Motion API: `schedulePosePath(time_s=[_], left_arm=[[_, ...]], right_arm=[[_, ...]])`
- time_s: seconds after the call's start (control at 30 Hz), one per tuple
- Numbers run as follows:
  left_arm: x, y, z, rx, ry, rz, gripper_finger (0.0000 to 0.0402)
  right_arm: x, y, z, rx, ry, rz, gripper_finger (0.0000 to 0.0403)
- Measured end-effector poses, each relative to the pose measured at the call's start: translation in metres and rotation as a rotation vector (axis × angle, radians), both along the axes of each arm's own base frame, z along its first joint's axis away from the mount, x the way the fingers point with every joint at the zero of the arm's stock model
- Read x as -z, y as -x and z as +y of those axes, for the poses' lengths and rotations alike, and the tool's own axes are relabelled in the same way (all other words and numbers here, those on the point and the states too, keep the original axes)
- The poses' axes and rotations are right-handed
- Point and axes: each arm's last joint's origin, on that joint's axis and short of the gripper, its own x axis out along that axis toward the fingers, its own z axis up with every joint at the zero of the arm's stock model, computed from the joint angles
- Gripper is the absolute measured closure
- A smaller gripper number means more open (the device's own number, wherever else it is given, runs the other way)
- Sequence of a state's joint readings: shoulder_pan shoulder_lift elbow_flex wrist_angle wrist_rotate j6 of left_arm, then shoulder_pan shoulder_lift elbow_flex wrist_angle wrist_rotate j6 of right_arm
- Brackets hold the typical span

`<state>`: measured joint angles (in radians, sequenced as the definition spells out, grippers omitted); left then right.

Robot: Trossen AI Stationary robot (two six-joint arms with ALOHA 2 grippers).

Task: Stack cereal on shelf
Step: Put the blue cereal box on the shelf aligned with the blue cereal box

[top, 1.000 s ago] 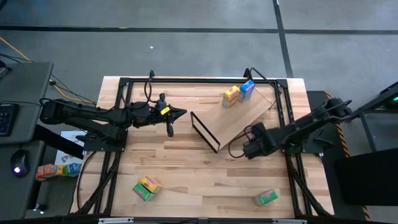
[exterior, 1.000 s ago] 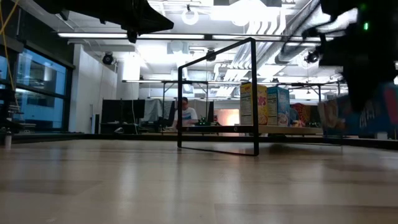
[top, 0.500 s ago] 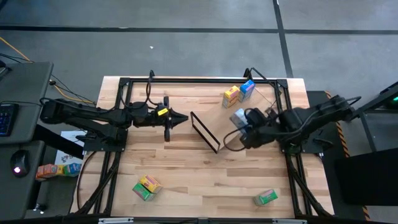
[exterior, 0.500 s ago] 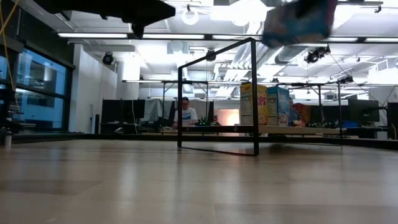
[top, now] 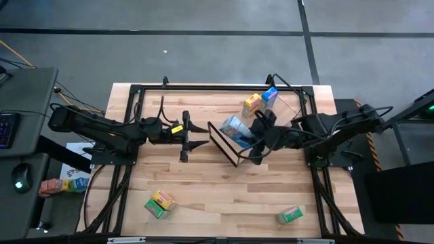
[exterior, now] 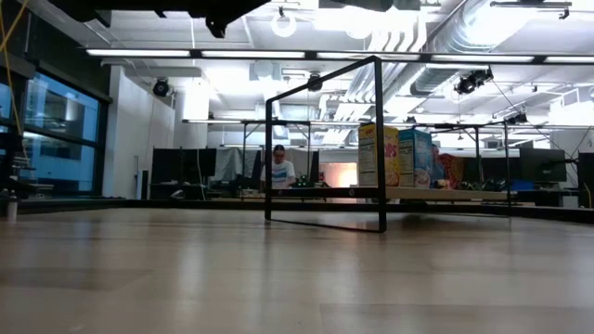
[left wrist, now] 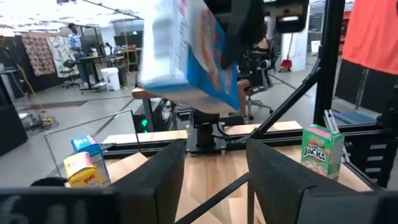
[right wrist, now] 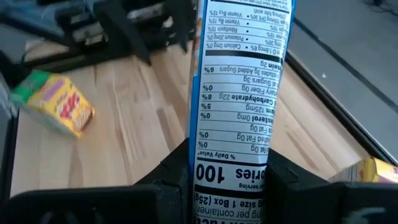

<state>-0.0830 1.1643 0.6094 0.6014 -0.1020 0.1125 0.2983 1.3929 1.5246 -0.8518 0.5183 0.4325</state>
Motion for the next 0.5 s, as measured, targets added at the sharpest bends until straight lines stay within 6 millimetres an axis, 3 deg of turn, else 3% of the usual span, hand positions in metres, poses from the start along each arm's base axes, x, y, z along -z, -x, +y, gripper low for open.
schedulePosePath(time_s=[0.33, 0.5], left_arm=[[-0.016, 0.016, -0.008, 0.019, 0.003, -0.054, 0.022], [-0.029, 0.039, -0.008, -0.076, 0.013, -0.053, 0.022]], right_arm=[[0.008, -0.032, 0.005, -0.131, 0.036, -0.044, 0.0309], [0.021, -0.046, 0.001, -0.175, -0.021, 0.002, 0.0309]])
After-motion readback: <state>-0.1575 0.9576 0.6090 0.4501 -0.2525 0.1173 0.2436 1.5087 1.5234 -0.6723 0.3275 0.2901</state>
